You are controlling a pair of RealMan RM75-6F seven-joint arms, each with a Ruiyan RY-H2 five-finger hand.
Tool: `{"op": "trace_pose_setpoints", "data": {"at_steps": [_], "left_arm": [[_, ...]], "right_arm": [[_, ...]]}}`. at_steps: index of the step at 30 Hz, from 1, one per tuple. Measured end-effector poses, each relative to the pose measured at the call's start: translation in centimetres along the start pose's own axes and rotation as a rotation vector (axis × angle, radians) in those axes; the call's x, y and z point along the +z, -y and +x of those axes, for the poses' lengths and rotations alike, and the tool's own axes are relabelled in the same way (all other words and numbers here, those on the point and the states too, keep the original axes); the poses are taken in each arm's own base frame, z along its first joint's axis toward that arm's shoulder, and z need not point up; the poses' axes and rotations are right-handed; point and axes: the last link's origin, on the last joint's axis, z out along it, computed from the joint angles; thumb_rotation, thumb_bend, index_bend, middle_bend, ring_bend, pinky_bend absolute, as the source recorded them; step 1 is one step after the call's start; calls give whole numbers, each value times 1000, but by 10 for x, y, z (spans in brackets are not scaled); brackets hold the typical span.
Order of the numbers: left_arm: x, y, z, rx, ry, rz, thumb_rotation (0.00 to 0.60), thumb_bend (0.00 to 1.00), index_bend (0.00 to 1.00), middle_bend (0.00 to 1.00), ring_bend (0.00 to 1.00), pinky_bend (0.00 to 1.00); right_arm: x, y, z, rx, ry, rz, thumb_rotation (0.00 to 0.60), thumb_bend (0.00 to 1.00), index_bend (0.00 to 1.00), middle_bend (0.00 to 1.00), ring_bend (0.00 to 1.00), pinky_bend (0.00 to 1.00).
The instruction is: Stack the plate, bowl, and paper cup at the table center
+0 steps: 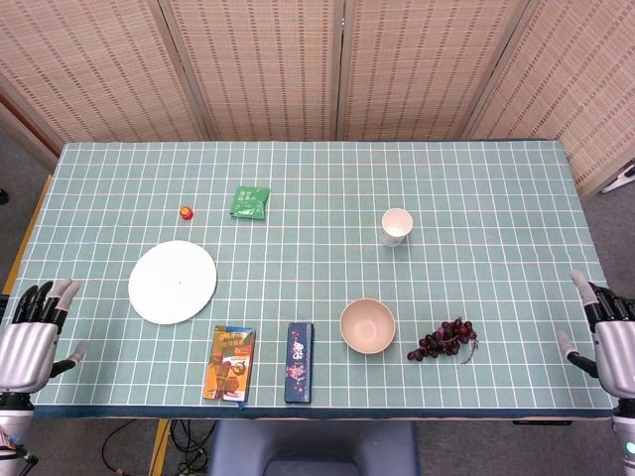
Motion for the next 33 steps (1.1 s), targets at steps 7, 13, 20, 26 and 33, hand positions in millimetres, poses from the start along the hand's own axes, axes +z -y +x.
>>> {"op": "trace_pose_setpoints", "data": {"at_steps": [7,13,20,26,33], "left_arm": [[7,-2,1,7,-15,-40,600,269,121,124,170,169],[22,-8,-2,14,-5,-115,600,269,223,370,447,513],[47,-18,-12,31,-1,-229,600,268,313,763,775,841],[60,-32,-28,46,31,-327,600,269,350,938,926,985],[66,-44,-47,56,70,-382,600,269,374,1000,999,1000]], "right_arm": [[0,-1,5,-5,-21,-7,600,278,65,177,182,252],[1,0,8,-12,-28,-2,600,278,65,177,181,251],[3,2,12,-16,-38,12,600,278,65,178,184,251],[3,2,13,-16,-35,14,600,278,65,177,190,251],[3,3,10,-8,-22,17,600,278,65,178,197,251]]}}
